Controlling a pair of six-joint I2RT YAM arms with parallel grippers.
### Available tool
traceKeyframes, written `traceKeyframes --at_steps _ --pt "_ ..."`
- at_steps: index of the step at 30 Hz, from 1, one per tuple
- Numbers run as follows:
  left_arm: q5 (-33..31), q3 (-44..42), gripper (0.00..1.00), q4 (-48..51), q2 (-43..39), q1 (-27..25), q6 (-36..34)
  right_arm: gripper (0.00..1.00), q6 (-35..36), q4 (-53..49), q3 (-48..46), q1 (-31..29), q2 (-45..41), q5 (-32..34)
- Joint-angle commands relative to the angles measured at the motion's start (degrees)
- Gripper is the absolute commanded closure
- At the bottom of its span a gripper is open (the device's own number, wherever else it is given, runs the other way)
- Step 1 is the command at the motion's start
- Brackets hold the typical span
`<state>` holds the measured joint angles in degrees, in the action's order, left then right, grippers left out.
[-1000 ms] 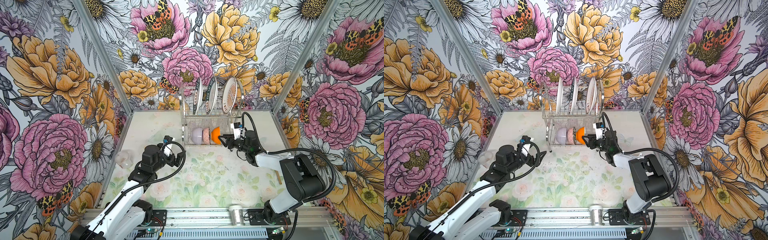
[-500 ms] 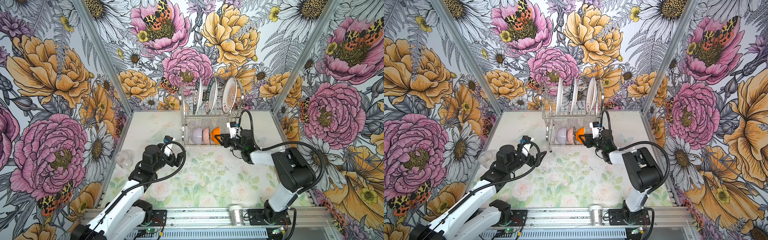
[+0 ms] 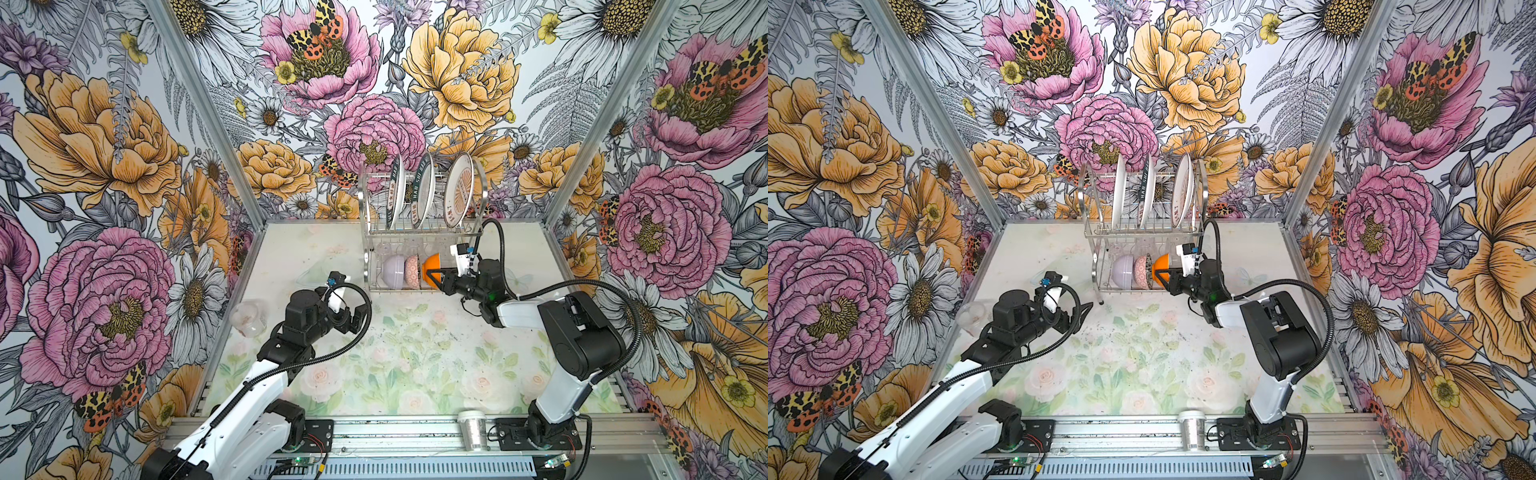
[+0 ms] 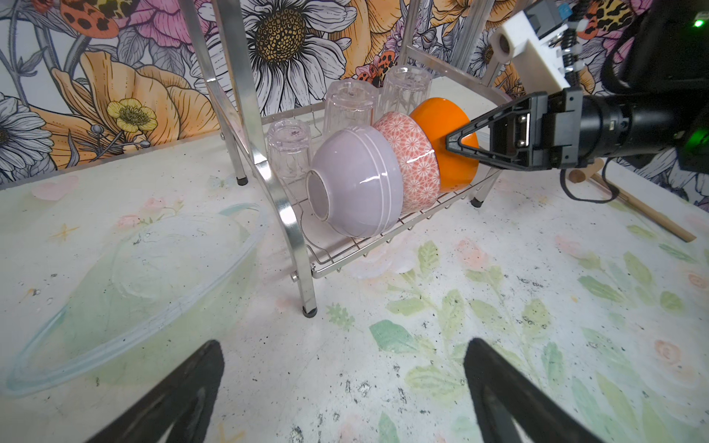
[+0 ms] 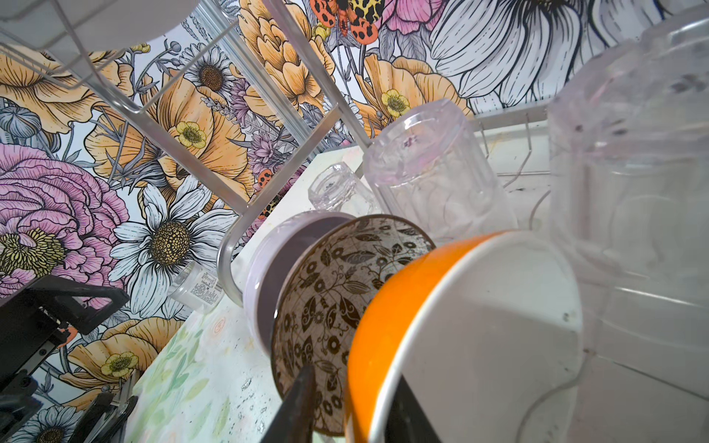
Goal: Unload the mixed dishes from the dish rack
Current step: 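Close the right gripper on the rim of the orange bowl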
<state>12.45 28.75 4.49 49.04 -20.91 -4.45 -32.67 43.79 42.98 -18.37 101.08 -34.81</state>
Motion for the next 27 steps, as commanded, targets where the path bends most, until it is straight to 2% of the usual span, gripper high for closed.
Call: traceKeyframes --at_steps 1,27 --pt "-1.96 0.37 0.01 -0.08 -0.06 -0.62 -0.65 0.72 -0.60 3.64 0.82 -0.36 1.05 -1.58" --pt "-3.77 0.03 0.01 -0.01 -0.26 -1.93 -1.01 0.81 -3.40 9.54 0.51 -0.43 2.02 -3.53"
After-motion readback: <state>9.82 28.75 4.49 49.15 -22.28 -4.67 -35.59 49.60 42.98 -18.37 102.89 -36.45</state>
